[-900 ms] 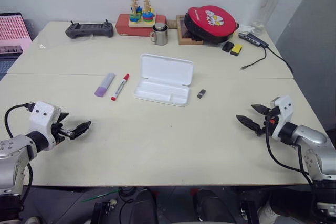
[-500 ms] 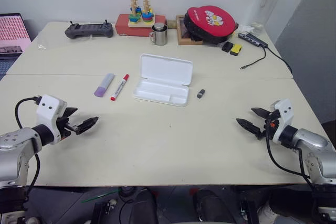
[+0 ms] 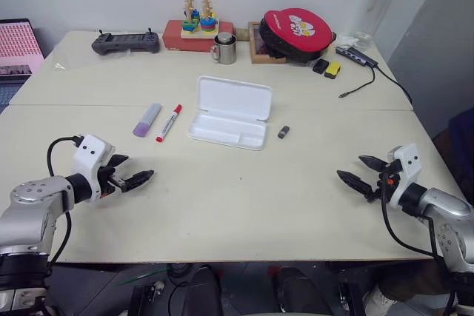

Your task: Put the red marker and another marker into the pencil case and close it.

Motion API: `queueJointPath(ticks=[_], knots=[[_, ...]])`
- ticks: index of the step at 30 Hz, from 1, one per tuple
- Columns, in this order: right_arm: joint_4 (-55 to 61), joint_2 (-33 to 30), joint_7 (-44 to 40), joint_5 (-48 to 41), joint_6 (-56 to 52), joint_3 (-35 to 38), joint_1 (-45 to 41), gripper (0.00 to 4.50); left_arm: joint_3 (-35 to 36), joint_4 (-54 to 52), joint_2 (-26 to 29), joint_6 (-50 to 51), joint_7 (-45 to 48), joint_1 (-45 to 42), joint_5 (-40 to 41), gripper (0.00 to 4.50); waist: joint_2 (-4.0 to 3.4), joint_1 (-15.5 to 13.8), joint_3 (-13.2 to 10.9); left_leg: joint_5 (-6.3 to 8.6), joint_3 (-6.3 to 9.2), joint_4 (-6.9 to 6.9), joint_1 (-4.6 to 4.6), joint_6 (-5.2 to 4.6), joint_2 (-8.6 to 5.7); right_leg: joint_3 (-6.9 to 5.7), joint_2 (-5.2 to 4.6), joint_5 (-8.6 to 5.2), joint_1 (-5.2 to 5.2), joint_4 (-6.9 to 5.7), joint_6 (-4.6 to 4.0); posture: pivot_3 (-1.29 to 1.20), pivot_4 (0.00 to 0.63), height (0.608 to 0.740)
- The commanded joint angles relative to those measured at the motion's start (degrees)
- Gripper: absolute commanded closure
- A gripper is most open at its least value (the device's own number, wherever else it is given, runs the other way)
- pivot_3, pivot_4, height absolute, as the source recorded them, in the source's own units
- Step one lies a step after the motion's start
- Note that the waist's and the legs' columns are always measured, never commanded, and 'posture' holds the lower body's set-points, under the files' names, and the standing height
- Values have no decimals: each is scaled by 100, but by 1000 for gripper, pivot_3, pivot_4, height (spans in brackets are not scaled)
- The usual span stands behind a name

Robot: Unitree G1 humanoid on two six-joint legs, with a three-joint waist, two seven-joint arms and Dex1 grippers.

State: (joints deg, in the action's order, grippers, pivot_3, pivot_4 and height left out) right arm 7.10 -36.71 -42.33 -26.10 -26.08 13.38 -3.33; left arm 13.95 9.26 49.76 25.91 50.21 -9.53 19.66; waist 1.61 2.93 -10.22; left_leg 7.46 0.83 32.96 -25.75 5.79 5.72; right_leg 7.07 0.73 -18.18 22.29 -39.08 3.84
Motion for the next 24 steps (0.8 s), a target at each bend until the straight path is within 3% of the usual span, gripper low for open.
queueJointPath(ticks=[1,17,20,24], knots=[[231,-26,-39,-132,-12,125,-30,58,377,-105,156,34,-6,107,83,0,0,1,0,0,0,0,0,0,0,0,0,0,0,0,0,0,150,740],[272,106,-44,-284,-75,76,-396,58,691,-444,-53,341,-13,-35,553,0,0,-4,0,-1,1,5,0,-1,0,-1,0,4,-2,-3,4,0,150,740],[400,331,31,-366,-378,-393,-1013,58,815,-1102,-370,850,49,-501,1423,0,0,-9,0,-1,3,14,-1,-1,0,-2,0,8,-4,-7,12,0,150,740],[322,593,51,-132,-648,-1070,-1680,58,903,-1356,-557,809,55,-850,1747,0,1,5,1,-4,6,19,0,-3,0,-1,3,13,-8,-11,18,0,150,740]])
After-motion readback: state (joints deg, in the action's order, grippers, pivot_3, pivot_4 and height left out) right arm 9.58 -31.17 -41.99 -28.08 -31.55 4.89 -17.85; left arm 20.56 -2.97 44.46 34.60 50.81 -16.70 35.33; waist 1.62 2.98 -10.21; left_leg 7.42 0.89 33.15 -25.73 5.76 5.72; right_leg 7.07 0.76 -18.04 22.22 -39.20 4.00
